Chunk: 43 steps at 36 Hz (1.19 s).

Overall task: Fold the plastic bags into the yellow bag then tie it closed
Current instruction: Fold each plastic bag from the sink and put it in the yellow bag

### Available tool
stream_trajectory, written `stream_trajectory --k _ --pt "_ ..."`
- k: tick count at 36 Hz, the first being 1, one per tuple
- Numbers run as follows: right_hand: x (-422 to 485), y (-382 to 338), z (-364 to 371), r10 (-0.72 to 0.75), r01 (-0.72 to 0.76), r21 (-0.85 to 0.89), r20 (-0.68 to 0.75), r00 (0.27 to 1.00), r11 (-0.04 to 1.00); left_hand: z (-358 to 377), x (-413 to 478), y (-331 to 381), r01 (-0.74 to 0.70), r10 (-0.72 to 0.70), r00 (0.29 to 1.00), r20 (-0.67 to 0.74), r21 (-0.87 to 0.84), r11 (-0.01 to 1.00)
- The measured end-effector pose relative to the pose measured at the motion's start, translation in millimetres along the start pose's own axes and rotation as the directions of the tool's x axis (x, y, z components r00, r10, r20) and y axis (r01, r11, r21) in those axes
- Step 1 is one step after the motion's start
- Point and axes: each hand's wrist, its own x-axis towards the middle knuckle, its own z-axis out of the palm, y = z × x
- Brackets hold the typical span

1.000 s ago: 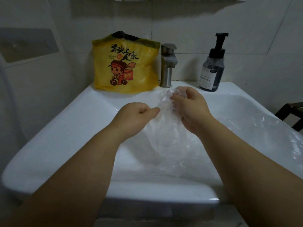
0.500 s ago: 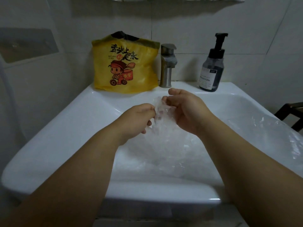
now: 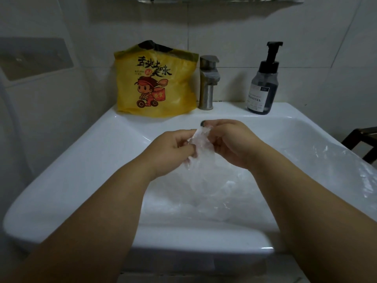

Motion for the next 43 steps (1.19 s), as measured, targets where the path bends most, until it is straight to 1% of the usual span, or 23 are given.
stream_trajectory --k 2,4,6,7,9,12,13,15,17,20,21,23,24,25,26,27,28,30,31,34,39,41,43 --pt "3.0 -0.4 -2.7 -0.021 0.028 0.049 -0.135 0.991 0.998 -1.2 2.0 -4.0 0.020 -0.017 0.999 -0.042 0.084 0.996" --pt "7.0 0.6 -7.3 -0.108 0.104 -0.027 -0.288 0.951 0.994 -4.0 2.9 -8.3 0.037 -0.022 0.996 -0.082 0.182 0.983" --pt "8.1 2.1 -11.0 -0.199 0.164 -0.125 -0.370 0.907 0.979 -9.1 2.5 -12.3 0.061 -0.024 0.992 -0.124 0.302 0.951" --pt "7.4 2.2 -12.1 -0.225 0.178 -0.155 -0.379 0.897 0.972 -11.8 2.4 -14.8 0.071 -0.016 0.989 -0.149 0.368 0.927" --pt "7.6 3.1 -14.2 -0.248 0.182 -0.210 -0.353 0.902 0.961 -16.4 3.3 -19.2 0.093 0.010 0.980 -0.197 0.501 0.860" --pt "5.6 2.8 -12.2 -0.192 0.147 -0.194 -0.234 0.953 0.970 -16.8 4.8 -19.3 0.112 -0.006 0.984 -0.176 0.599 0.793" --pt "4.8 2.7 -10.3 -0.169 0.128 -0.195 -0.211 0.963 0.972 -15.7 5.4 -18.8 0.095 -0.007 0.989 -0.148 0.597 0.797" --pt "4.6 3.1 -8.6 -0.163 0.099 -0.274 -0.221 0.962 0.957 -14.3 6.5 -18.8 0.036 0.044 0.990 -0.131 0.550 0.834" --pt "5.4 3.2 -10.6 -0.157 0.078 -0.325 -0.224 0.962 0.943 -14.1 7.4 -19.3 -0.011 0.112 0.980 -0.166 0.513 0.858" --pt "7.9 4.0 -15.2 -0.127 0.041 -0.359 -0.222 0.967 0.932 -15.1 9.0 -20.8 -0.069 0.189 0.964 -0.186 0.511 0.857" --pt "9.3 6.1 -16.0 -0.147 0.032 -0.426 -0.240 0.959 0.904 -15.4 8.9 -21.1 -0.076 0.203 0.960 -0.195 0.516 0.853" --pt "11.6 10.4 -17.5 -0.222 0.010 -0.596 -0.284 0.933 0.803 -15.9 9.2 -21.5 -0.085 0.234 0.947 -0.222 0.529 0.844" --pt "11.8 11.5 -17.3 -0.246 0.010 -0.629 -0.290 0.925 0.777 -16.0 9.3 -21.7 -0.094 0.256 0.937 -0.239 0.535 0.840" --pt "11.5 11.7 -17.2 -0.246 0.030 -0.613 -0.271 0.931 0.790 -16.0 9.5 -21.2 -0.104 0.280 0.925 -0.256 0.537 0.837" --pt "10.5 10.9 -15.8 -0.212 0.056 -0.558 -0.220 0.952 0.828 -15.9 9.7 -20.7 -0.112 0.296 0.916 -0.271 0.536 0.837" --pt "9.6 10.2 -14.4 -0.153 0.063 -0.491 -0.145 0.978 0.869 -15.8 9.5 -19.8 -0.115 0.303 0.911 -0.281 0.533 0.838" --pt "8.6 9.7 -12.3 -0.079 0.042 -0.462 -0.059 0.995 0.886 -15.6 9.3 -18.9 -0.115 0.304 0.908 -0.287 0.527 0.842" --pt "7.2 13.1 -7.8 0.049 -0.002 -0.517 0.078 0.996 0.856 -15.1 8.2 -16.9 -0.113 0.298 0.909 -0.291 0.516 0.849" --pt "6.6 15.1 -5.1 0.083 -0.009 -0.551 0.109 0.990 0.834 -14.8 7.8 -15.8 -0.110 0.293 0.911 -0.291 0.514 0.851" --pt "3.9 16.2 -0.1 0.121 -0.015 -0.545 0.160 0.980 0.838 -14.0 6.4 -14.1 -0.102 0.282 0.915 -0.289 0.511 0.854" --pt "-1.1 7.3 0.6 0.069 0.034 -0.410 0.235 0.969 0.911 -14.7 6.3 -14.3 -0.053 0.252 0.912 -0.324 0.516 0.855" --pt "-2.2 7.4 1.2 0.083 0.051 -0.452 0.271 0.959 0.891 -14.2 6.6 -14.0 -0.042 0.242 0.911 -0.334 0.510 0.859" --pt "-2.2 11.3 2.7 0.133 0.040 -0.534 0.282 0.950 0.844 -13.3 6.4 -13.1 -0.053 0.239 0.913 -0.331 0.485 0.873"
